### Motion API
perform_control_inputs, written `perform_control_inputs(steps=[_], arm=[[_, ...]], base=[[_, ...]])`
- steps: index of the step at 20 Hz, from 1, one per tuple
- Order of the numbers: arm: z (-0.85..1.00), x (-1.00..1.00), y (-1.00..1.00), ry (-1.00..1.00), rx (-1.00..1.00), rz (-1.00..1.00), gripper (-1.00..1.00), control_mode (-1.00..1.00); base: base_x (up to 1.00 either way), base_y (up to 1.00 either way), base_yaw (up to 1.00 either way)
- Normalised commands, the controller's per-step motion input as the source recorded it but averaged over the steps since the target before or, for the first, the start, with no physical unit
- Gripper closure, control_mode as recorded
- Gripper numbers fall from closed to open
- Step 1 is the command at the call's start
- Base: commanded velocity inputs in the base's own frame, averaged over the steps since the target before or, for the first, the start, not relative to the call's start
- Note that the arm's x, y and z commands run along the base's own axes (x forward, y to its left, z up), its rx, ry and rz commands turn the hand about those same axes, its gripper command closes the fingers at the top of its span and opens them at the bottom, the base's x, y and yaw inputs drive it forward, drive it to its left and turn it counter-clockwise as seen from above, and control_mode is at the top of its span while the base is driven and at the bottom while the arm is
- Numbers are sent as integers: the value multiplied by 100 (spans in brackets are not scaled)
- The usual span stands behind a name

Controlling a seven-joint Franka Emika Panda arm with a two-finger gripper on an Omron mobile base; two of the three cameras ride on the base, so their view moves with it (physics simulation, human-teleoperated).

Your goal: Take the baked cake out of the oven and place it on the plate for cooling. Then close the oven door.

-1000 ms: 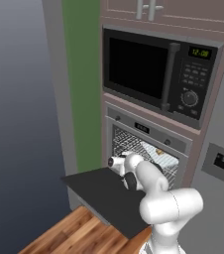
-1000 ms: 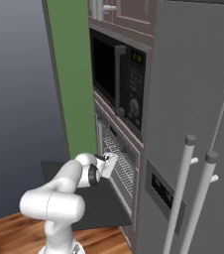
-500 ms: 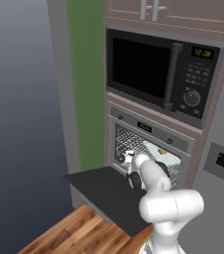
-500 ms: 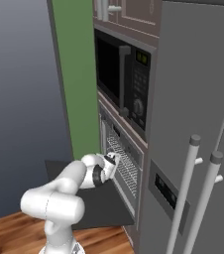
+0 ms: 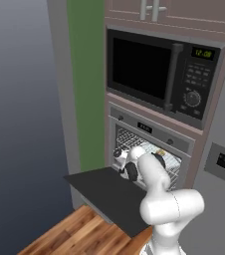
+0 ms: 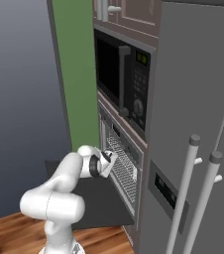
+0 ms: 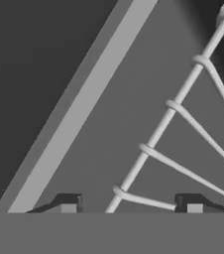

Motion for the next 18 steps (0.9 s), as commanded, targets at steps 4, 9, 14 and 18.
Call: perform_control_inputs(steps=[4,9,14,18], arm=[[-41,-88,78,44,0,-8,100,-100],[-46,-100,86,37,0,-7,100,-100],[-55,-100,90,32,0,-7,100,-100],[-54,-100,88,33,0,-7,100,-100]], base=[[0,0,0],[0,0,0],[0,0,0],[0,0,0]])
